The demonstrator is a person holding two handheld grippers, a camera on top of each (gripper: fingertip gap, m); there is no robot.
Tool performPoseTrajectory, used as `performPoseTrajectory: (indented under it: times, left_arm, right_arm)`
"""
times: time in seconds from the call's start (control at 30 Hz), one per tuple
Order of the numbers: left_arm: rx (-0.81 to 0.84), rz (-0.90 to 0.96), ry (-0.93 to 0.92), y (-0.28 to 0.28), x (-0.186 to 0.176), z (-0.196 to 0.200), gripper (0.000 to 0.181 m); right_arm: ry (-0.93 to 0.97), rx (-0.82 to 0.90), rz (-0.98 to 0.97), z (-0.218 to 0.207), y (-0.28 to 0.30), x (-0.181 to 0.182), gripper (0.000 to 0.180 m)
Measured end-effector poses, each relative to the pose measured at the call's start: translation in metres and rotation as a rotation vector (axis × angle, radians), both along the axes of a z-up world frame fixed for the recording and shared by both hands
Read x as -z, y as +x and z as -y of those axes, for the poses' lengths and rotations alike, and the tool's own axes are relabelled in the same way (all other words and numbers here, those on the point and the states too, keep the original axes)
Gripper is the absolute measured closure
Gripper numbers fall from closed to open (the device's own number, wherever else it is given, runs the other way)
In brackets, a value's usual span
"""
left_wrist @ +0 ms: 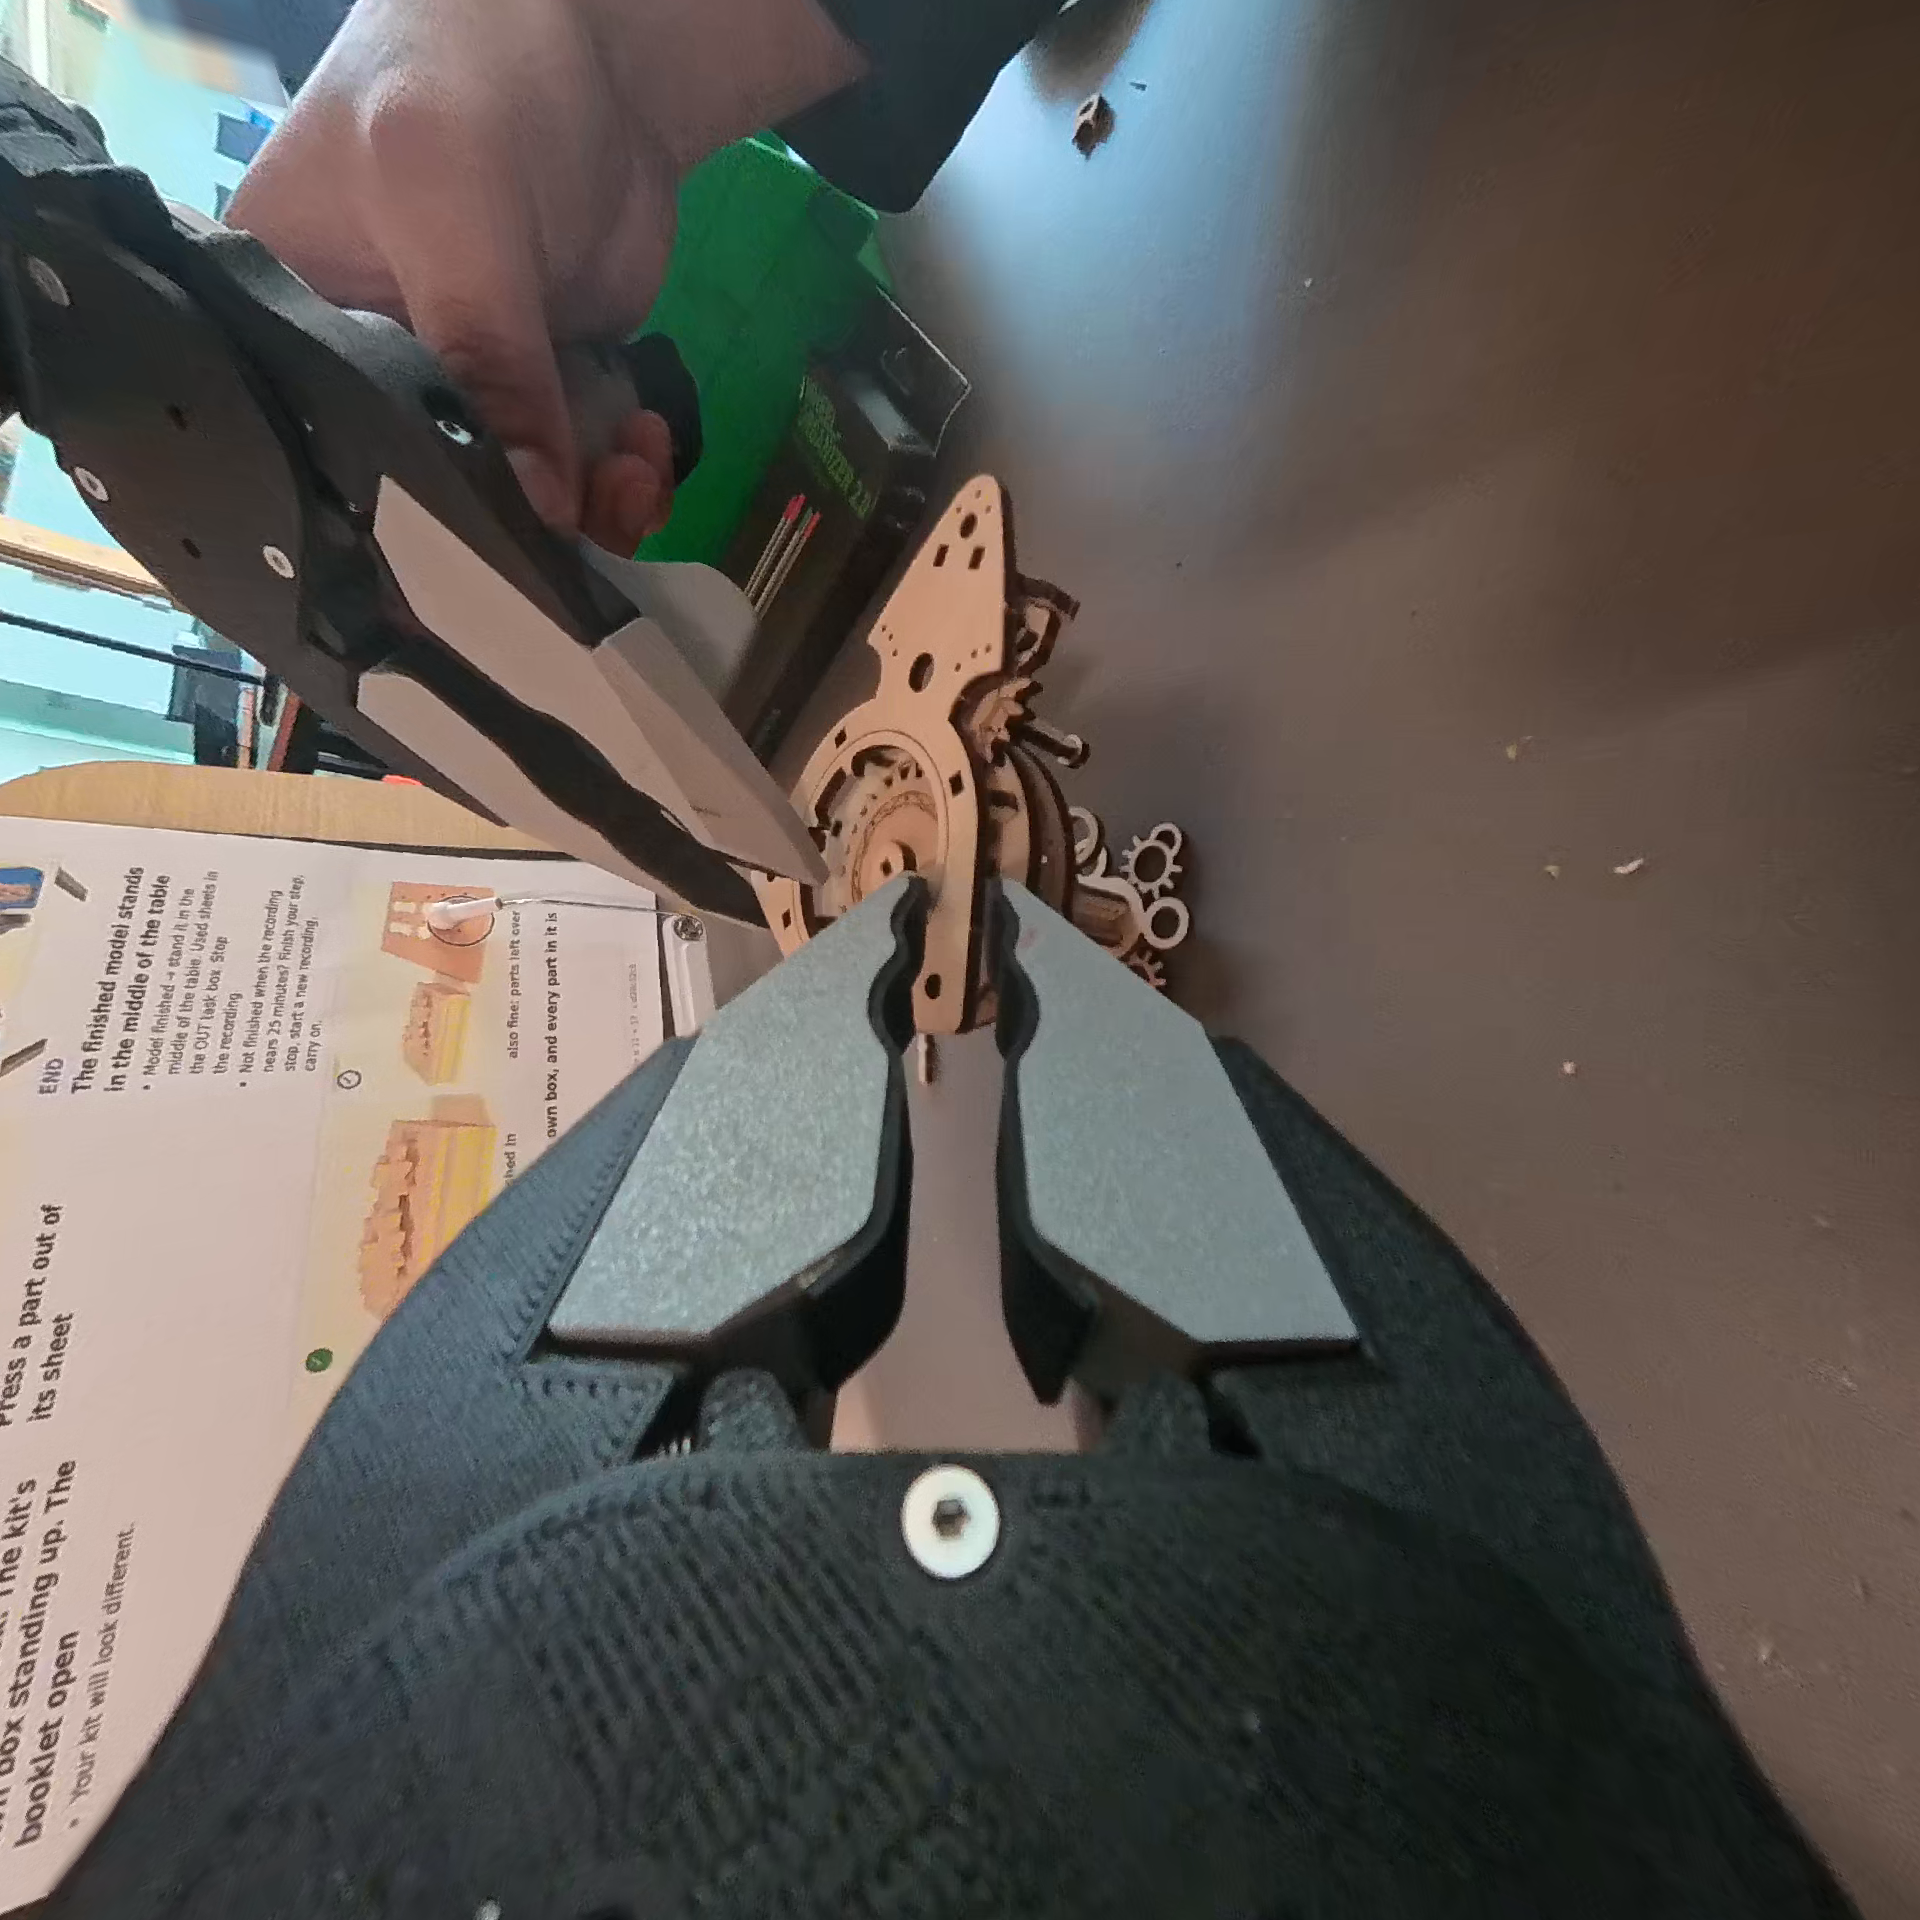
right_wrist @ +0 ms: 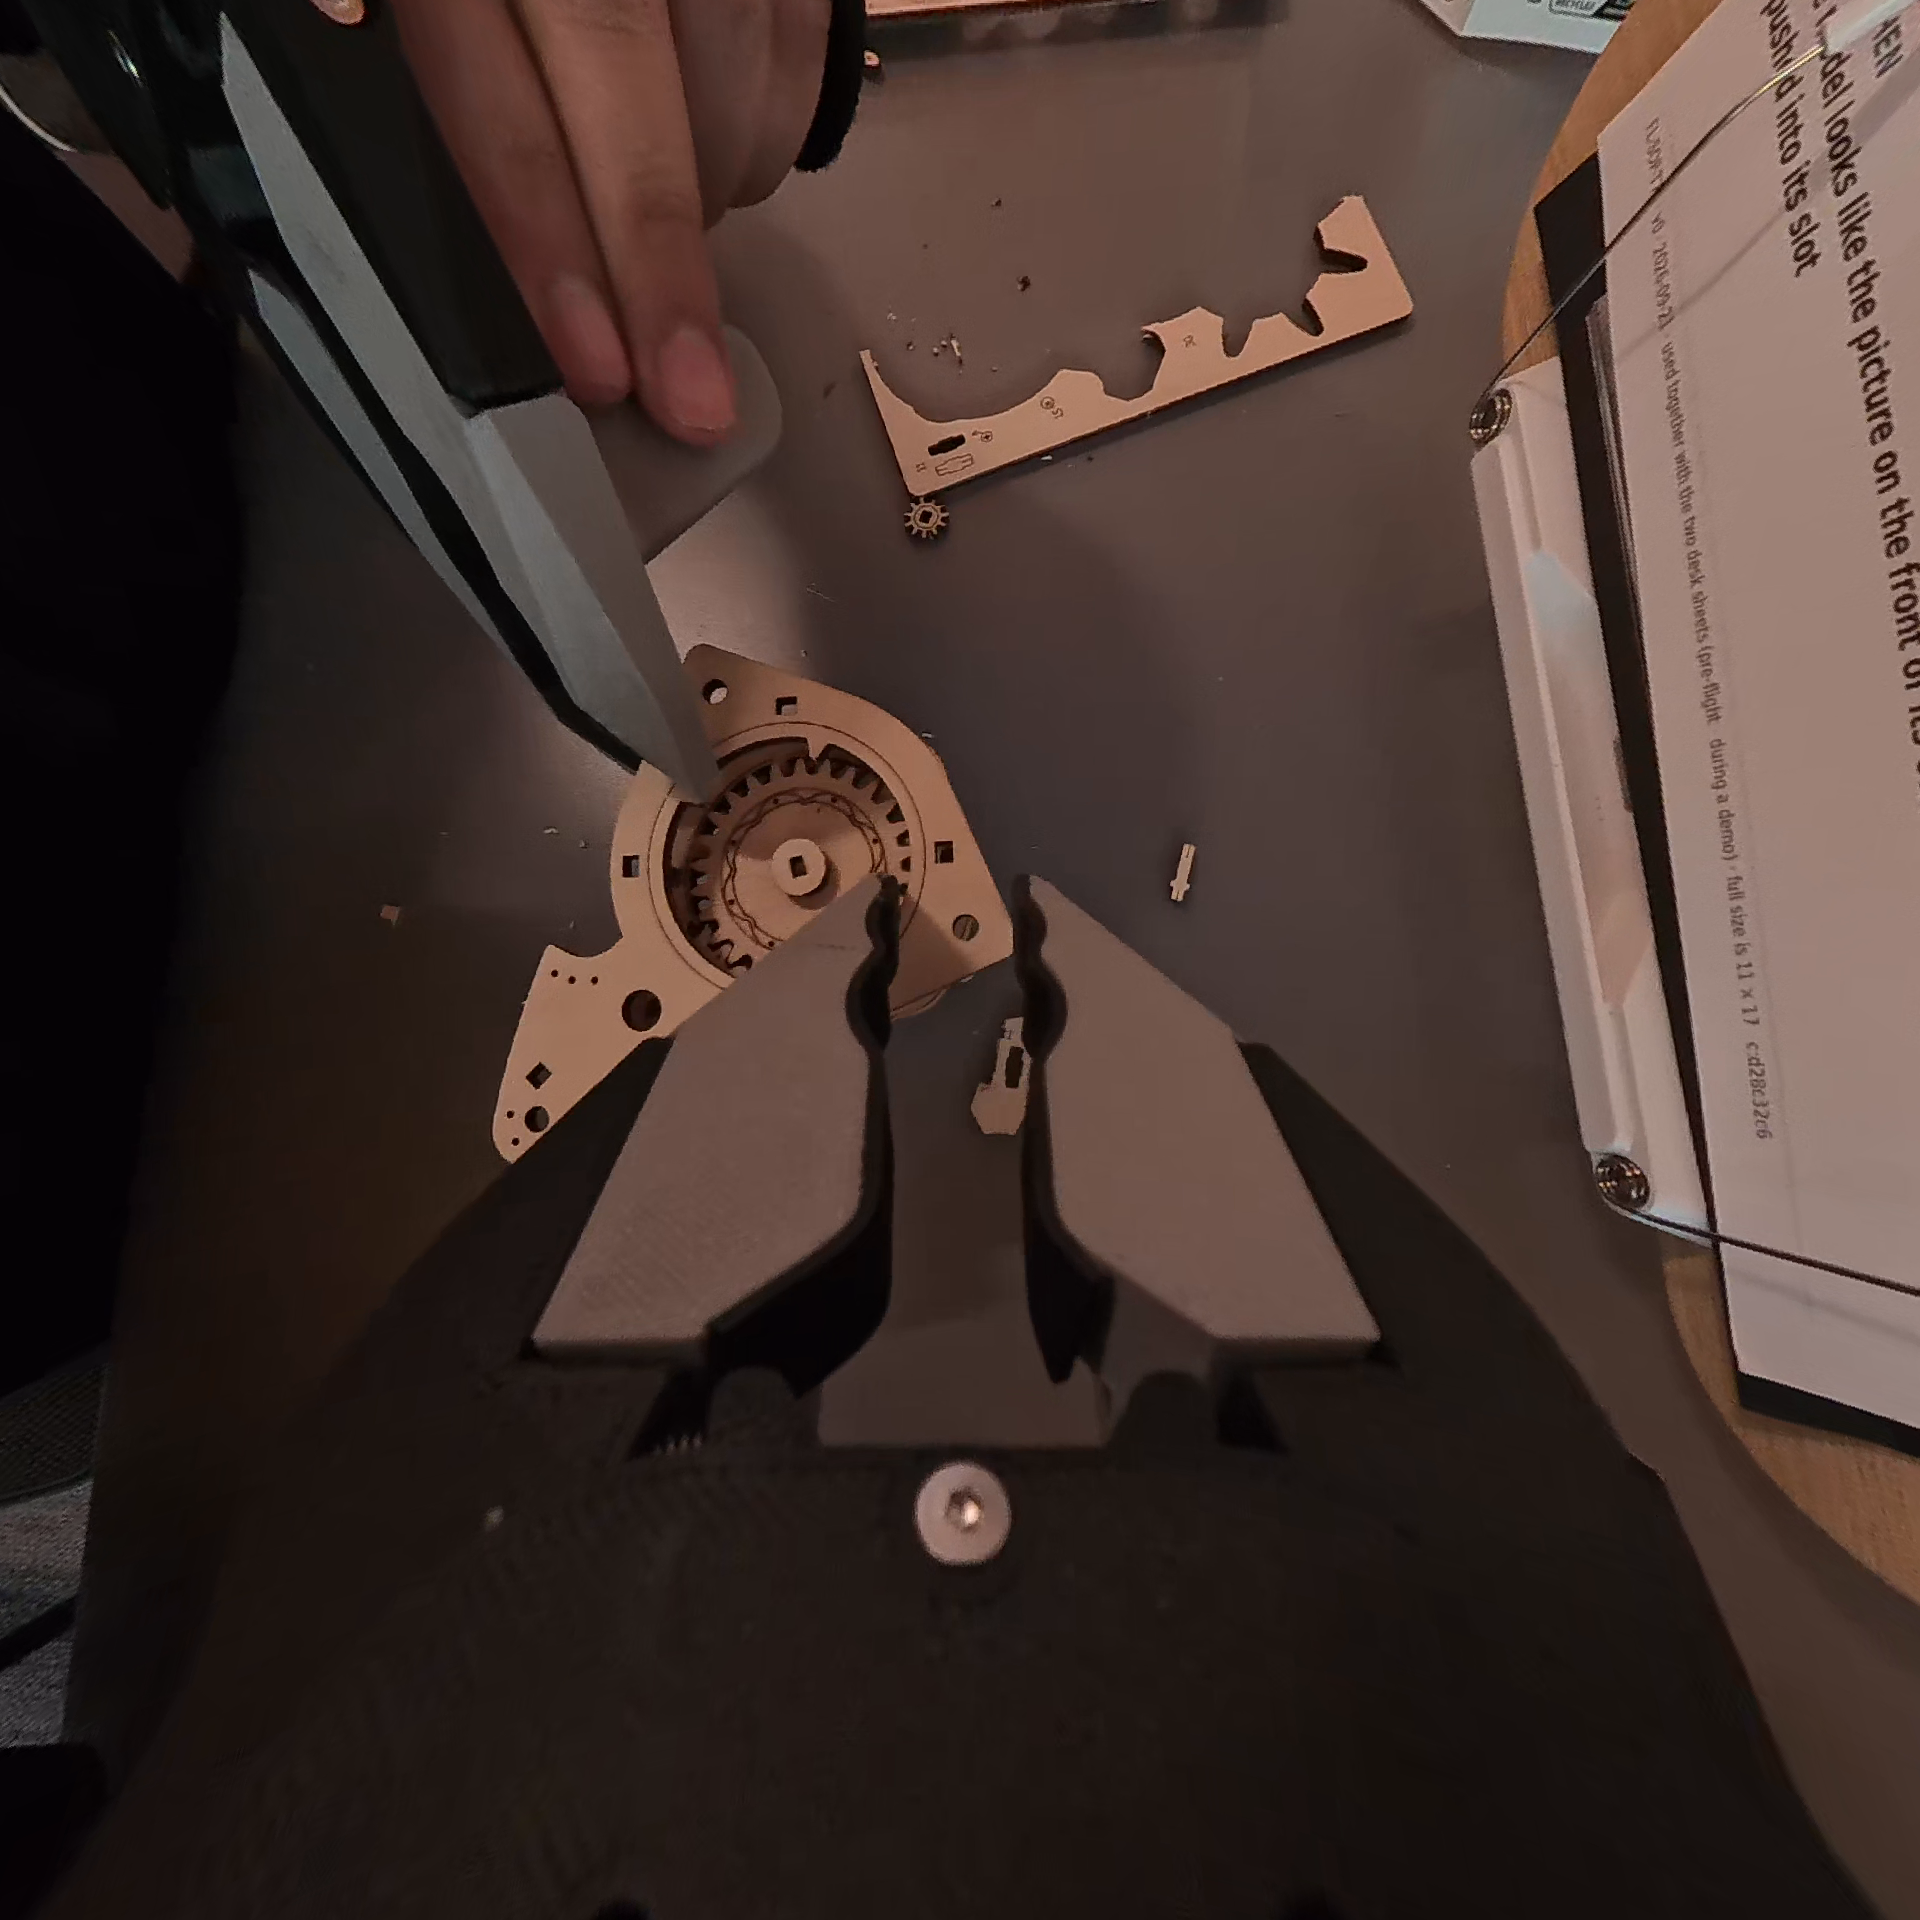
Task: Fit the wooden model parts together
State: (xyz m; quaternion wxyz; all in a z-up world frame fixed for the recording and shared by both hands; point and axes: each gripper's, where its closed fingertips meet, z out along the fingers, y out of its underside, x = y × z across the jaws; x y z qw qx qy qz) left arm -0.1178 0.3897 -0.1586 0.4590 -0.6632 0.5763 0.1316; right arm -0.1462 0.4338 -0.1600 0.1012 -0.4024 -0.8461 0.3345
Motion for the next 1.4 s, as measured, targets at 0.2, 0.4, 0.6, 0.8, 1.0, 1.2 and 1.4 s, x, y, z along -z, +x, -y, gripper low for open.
performPoseTrajectory:
  times: [0.2, 0.4, 0.6, 0.8, 1.0, 1.2, 1.4]
  left_arm:
    - [0.004, 0.034, -0.02, 0.0009, 0.0004, 0.0015, 0.172]
    - [0.005, 0.032, -0.005, 0.0025, 0.0011, 0.0019, 0.172]
    - [-0.008, 0.058, 0.005, -0.0002, 0.0009, 0.0003, 0.172]
    - [0.011, 0.057, 0.018, 0.0017, 0.0014, -0.0009, 0.172]
    - [0.028, 0.05, 0.025, 0.0017, 0.0008, 0.0015, 0.172]
    - [0.043, 0.049, 0.031, 0.0007, 0.0016, 0.0024, 0.172]
    - [0.056, 0.068, 0.029, 0.0002, 0.0014, 0.0016, 0.172]
  right_arm:
    - [0.003, -0.011, 0.003, 0.0014, 0.001, 0.0013, 0.161]
    - [0.034, -0.022, -0.01, 0.0019, 0.0019, 0.0018, 0.161]
    - [0.042, -0.005, -0.019, 0.0001, -0.0009, 0.0009, 0.162]
    - [0.064, -0.01, -0.016, -0.0013, 0.0015, 0.0016, 0.162]
    - [0.059, -0.014, -0.011, 0.0008, 0.0033, 0.0006, 0.162]
    - [0.074, -0.008, -0.015, 0.001, 0.0036, 0.001, 0.162]
    - [0.059, -0.005, -0.011, 0.0001, 0.0039, 0.0012, 0.162]
